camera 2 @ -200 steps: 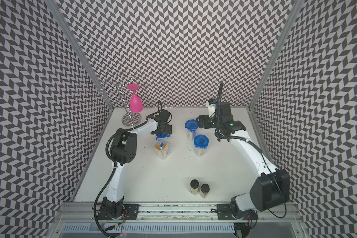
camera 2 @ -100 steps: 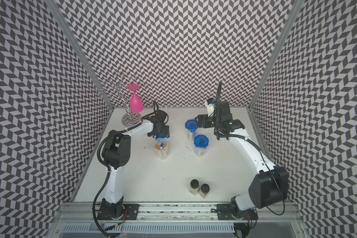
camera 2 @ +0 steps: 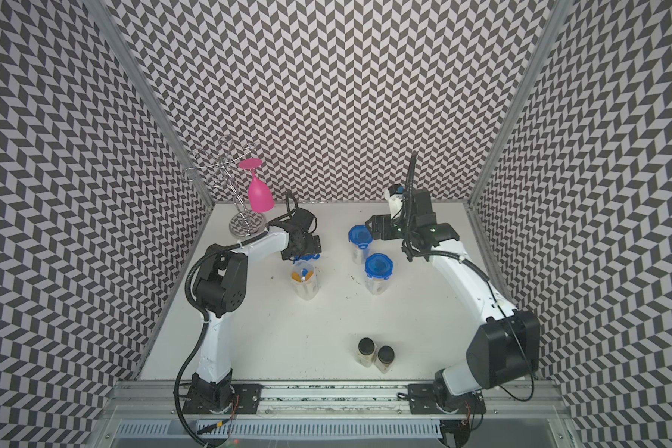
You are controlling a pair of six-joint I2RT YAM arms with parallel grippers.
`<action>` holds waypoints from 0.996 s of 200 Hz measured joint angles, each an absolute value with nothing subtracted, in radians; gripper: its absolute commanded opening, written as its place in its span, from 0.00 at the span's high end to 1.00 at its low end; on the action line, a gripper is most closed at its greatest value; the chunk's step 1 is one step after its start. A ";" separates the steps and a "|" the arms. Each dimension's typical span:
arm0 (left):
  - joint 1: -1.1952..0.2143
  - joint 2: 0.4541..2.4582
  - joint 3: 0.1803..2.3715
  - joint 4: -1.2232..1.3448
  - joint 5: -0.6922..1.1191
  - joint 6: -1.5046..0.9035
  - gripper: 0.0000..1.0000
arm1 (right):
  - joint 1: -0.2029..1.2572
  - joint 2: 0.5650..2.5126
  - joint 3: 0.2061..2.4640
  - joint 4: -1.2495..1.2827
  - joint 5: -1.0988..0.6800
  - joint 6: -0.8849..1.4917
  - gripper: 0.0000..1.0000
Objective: Pack away toiletry kits
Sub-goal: Pick up the lid from the center of the board.
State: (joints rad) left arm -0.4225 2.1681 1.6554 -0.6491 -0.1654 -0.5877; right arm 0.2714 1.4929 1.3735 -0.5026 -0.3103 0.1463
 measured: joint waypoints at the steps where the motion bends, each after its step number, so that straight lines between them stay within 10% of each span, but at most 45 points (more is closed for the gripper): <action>1: -0.422 2.169 1.655 -0.650 -0.166 -0.589 0.01 | 0.271 1.493 1.374 -0.503 -0.310 0.146 0.16; 95: -0.418 2.207 1.677 -0.635 -0.194 -0.603 0.01 | 0.271 1.493 1.374 -0.502 -0.305 0.147 0.16; 199: -0.414 2.214 1.689 -0.634 -0.208 -0.583 0.28 | 0.271 1.493 1.374 -0.502 -0.284 0.147 0.16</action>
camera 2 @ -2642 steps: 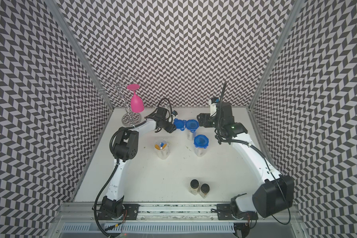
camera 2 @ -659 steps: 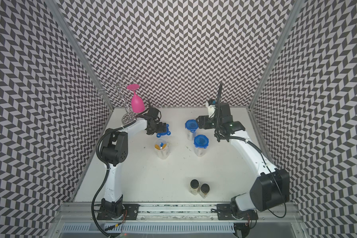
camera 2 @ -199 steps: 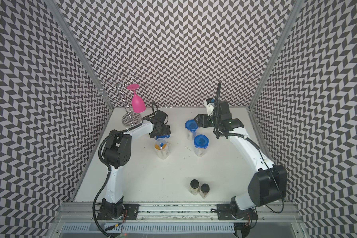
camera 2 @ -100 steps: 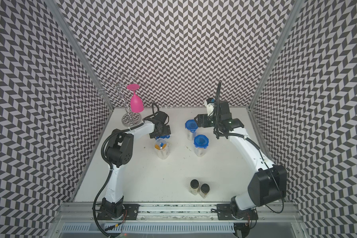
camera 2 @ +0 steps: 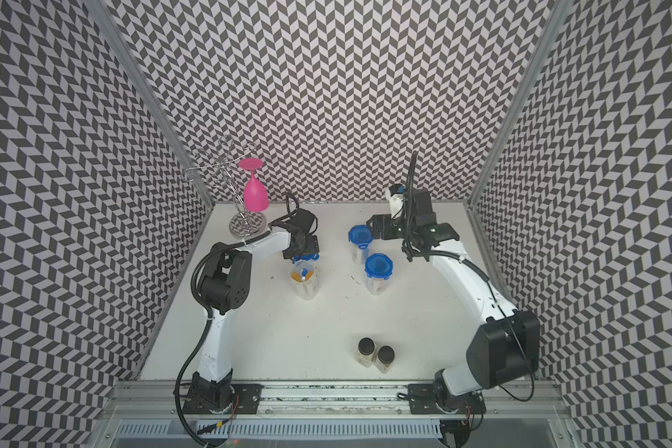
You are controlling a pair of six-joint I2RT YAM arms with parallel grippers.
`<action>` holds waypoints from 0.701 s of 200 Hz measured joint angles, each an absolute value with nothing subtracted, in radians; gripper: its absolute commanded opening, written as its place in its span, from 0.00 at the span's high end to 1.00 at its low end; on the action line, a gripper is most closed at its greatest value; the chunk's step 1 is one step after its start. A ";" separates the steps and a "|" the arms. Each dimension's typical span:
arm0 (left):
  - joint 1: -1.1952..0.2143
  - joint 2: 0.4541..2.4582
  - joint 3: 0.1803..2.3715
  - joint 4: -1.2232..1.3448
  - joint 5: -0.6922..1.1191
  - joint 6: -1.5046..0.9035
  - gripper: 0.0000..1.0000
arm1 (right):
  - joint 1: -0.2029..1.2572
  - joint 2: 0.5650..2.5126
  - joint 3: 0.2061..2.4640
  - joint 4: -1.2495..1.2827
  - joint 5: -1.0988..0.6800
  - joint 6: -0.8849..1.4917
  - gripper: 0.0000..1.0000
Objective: Pack away toiletry kits
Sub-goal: Pick up the lid from the center of the board.
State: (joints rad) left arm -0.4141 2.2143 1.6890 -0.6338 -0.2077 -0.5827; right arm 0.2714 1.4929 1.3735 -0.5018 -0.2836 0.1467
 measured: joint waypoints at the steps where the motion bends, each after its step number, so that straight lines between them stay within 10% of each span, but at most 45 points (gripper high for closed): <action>1: -0.414 2.214 1.690 -0.635 -0.208 -0.582 0.28 | 0.271 1.493 1.374 -0.502 -0.284 0.147 0.16; 140: -0.405 1.817 1.722 -0.835 -0.226 -0.397 0.32 | 0.265 1.413 1.277 -0.494 -0.285 0.163 0.15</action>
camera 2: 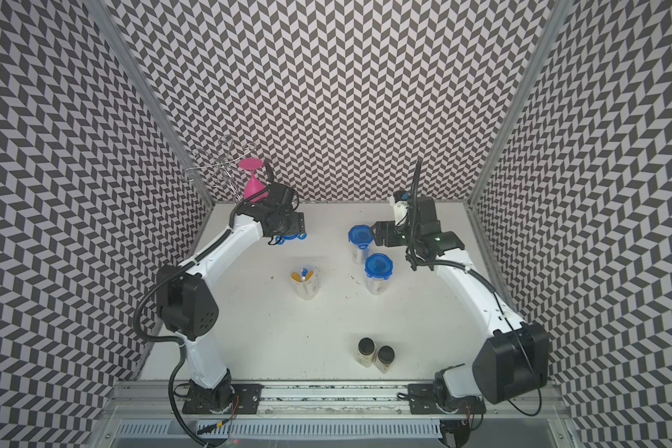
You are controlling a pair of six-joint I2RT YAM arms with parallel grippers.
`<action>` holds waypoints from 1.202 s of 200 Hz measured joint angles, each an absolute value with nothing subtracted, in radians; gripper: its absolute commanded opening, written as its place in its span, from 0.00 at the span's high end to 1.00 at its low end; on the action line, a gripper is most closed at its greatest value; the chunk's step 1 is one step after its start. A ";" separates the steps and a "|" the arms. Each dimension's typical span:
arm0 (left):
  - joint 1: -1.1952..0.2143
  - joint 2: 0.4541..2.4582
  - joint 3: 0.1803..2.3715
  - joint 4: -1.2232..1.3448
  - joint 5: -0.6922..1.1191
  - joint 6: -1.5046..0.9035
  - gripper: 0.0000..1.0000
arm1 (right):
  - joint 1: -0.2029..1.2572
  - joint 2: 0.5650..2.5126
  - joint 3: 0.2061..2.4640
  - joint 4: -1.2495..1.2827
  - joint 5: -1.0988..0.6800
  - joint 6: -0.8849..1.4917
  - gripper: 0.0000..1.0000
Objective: Pack away toiletry kits
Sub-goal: Pick up the lid from the center of the board, then close the lid on the container.
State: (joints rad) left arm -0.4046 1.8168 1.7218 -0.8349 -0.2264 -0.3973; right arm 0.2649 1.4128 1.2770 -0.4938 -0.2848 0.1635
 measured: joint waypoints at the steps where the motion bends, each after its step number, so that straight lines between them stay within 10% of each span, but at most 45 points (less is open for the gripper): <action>1: -0.406 1.807 1.718 -0.835 -0.223 -0.392 0.32 | 0.265 1.413 1.277 -0.494 -0.285 0.163 0.15; 240: -0.710 1.538 1.451 -1.017 -0.224 -0.765 0.33 | 0.265 1.360 1.246 -0.492 -0.347 0.176 0.00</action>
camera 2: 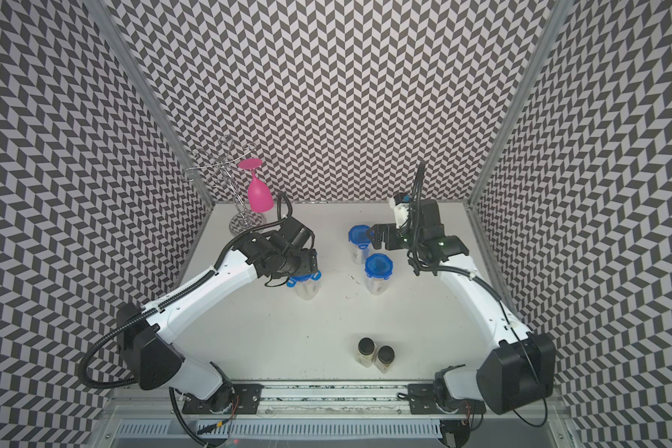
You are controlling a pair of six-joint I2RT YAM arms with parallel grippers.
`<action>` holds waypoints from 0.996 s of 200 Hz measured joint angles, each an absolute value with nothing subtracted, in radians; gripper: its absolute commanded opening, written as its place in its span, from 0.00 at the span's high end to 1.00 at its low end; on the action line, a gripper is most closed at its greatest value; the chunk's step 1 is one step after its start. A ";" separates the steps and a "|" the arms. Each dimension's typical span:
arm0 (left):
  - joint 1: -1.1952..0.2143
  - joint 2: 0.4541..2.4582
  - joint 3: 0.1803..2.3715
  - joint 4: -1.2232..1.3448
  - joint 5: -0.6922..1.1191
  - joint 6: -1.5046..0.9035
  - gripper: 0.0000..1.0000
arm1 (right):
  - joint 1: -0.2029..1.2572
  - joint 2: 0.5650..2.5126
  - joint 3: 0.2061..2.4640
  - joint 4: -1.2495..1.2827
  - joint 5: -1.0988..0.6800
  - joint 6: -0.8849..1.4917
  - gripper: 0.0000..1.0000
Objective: Pack away toiletry kits
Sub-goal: Close the lid on the container.
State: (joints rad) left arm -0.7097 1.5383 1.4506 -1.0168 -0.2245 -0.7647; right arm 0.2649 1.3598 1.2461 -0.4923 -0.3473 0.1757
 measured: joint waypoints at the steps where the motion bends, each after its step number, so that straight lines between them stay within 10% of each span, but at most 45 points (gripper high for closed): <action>1: -0.710 1.538 1.450 -1.017 -0.225 -0.765 0.33 | 0.265 1.360 1.246 -0.492 -0.347 0.176 0.00; 199: -0.727 1.619 1.408 -0.962 -0.313 -0.804 0.25 | 0.265 1.360 1.246 -0.492 -0.355 0.176 0.00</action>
